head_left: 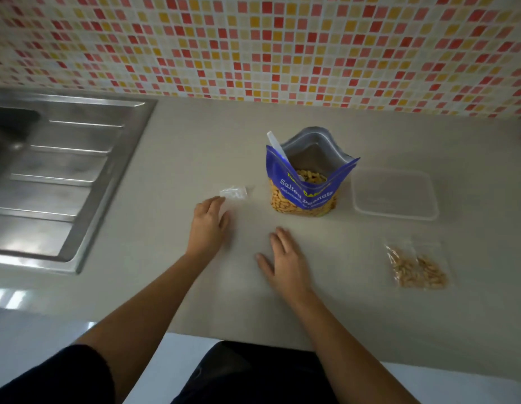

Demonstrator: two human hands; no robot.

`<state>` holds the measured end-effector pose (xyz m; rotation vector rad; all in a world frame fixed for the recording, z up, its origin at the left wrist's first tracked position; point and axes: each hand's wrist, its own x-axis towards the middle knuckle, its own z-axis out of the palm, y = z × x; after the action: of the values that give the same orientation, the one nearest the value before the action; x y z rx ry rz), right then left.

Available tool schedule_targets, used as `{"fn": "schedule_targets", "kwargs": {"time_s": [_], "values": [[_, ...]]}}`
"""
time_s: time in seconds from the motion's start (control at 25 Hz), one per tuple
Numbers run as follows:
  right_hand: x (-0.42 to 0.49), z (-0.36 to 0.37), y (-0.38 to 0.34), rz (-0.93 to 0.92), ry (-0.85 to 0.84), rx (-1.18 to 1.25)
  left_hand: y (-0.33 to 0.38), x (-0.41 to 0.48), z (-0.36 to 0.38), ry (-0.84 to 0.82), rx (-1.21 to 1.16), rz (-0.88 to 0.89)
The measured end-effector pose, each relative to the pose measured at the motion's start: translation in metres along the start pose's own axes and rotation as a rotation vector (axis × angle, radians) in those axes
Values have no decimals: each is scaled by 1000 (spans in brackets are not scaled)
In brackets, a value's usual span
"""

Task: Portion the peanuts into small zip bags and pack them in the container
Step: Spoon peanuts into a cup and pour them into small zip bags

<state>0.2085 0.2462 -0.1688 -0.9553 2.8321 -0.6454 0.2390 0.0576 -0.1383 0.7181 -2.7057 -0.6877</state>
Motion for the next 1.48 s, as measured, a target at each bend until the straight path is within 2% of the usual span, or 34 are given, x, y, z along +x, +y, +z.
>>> {"fn": "schedule_targets", "kwargs": {"time_s": [0.16, 0.36, 0.52, 0.68, 0.8, 0.92, 1.0, 1.12, 1.2, 1.28, 1.36, 1.48], "values": [[-7, 8, 4, -27, 5, -39, -3, 48, -9, -235, -18, -113], [-9, 9, 3, -14, 38, -3, -4, 74, -12, -405, 35, -52], [-9, 10, 3, -12, 70, 11, -2, 78, -15, -393, -25, -119], [-9, 13, 5, -23, 120, 17, -8, 76, -22, -355, 73, -80], [-9, 15, 5, -31, 145, 26, -9, 76, -28, -341, -55, -19], [-8, 15, 8, -49, 153, 64, -5, 77, -40, -370, -113, -36], [-3, 10, 6, -4, 169, 197, -3, 79, -49, -411, -156, -63], [9, -5, -7, 184, 182, 542, -2, 79, -60, -523, -310, -123], [20, -15, -24, 356, 52, 854, 0, 76, -64, -610, -452, -153], [33, -19, -38, 418, -81, 1085, 3, 73, -67, -687, -526, -161], [41, -19, -44, 425, -142, 1182, 4, 74, -68, -723, -495, -140], [43, -21, -47, 468, -135, 1070, -1, 79, -65, -670, -282, -57]]}}
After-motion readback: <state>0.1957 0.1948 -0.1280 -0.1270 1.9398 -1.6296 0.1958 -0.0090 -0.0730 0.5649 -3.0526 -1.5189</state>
